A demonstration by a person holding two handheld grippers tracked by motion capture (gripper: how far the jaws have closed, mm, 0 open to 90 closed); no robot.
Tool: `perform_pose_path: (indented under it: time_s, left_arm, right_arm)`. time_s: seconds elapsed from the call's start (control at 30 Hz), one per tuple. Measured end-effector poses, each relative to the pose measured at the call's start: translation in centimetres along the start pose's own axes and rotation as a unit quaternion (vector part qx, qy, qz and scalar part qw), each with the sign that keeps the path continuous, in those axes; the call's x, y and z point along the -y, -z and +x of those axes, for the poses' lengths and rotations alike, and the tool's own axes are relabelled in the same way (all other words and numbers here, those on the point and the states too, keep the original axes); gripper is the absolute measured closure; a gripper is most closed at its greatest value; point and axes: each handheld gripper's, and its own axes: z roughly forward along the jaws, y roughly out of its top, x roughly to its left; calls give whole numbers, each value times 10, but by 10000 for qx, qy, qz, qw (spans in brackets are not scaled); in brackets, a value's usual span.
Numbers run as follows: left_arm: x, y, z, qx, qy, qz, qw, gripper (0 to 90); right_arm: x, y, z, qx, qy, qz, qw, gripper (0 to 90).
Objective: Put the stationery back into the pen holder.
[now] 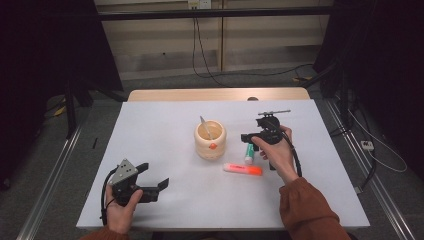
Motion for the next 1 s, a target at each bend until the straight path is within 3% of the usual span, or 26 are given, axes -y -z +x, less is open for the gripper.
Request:
perform_pose_path:
  time_s: [0.33, 0.47, 0.7, 1.0]
  left_arm:
    - [0, 0, 0, 8, 6, 1, 10000, 67]
    - [0, 0, 0, 8, -4, 5, 10000, 67]
    - [0, 0, 0, 6, -10, 12, 10000, 67]
    - [0, 0, 0, 11, -9, 10, 10000, 67]
  right_arm:
    - [-3, -7, 2, 239, -420, 557, 9973, 266]
    - [-5, -11, 3, 244, -434, 712, 9962, 297]
    - [-4, -19, 9, 491, -291, 851, 9947, 326]
    - [-4, -27, 6, 689, -522, 988, 9914, 457]
